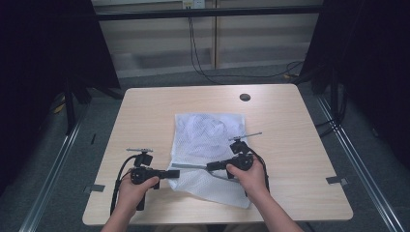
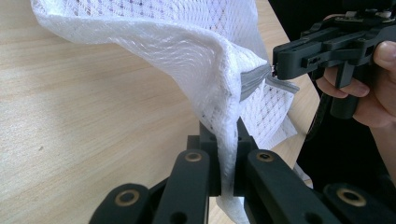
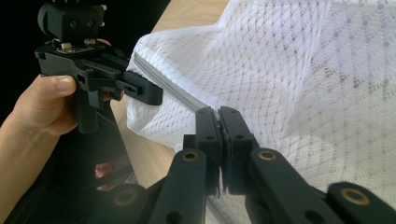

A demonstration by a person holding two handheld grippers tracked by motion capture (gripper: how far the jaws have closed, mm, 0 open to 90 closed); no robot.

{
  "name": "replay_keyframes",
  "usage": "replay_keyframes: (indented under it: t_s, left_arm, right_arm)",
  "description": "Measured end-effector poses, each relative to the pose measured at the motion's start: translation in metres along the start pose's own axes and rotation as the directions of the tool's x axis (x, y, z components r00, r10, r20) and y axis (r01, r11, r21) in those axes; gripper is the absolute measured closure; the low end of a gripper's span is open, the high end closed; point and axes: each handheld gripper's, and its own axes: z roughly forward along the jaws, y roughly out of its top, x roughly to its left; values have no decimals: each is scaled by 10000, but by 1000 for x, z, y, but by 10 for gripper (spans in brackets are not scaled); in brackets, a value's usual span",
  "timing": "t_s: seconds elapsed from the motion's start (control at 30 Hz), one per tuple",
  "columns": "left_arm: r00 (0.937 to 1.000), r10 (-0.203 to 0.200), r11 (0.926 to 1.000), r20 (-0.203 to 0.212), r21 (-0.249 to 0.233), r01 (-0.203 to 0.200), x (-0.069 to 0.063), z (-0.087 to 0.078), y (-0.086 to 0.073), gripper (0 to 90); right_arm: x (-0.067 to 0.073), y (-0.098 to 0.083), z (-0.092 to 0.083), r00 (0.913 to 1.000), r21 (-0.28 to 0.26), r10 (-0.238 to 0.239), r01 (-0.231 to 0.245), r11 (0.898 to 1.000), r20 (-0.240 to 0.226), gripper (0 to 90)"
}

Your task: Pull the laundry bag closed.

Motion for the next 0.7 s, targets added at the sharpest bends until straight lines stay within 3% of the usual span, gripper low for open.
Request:
replay_keyframes:
  t_s: [0.53,0.67,0.7]
  left_arm:
    - [10000,-28,10000,2,-5,28,1,-1,0,891]
    - [9997,-235,9997,27,-79,235,0,-1,0,891]
    - [10000,-53,10000,-39,-2,53,1,-2,0,891]
  right_arm:
    - [-6,-2,-9,9999,-113,98,-97,9999,35,870]
    - [-5,-2,-9,10000,-100,35,-35,9999,3,870]
    - [-5,-2,-9,9999,-103,0,1,9999,105,870]
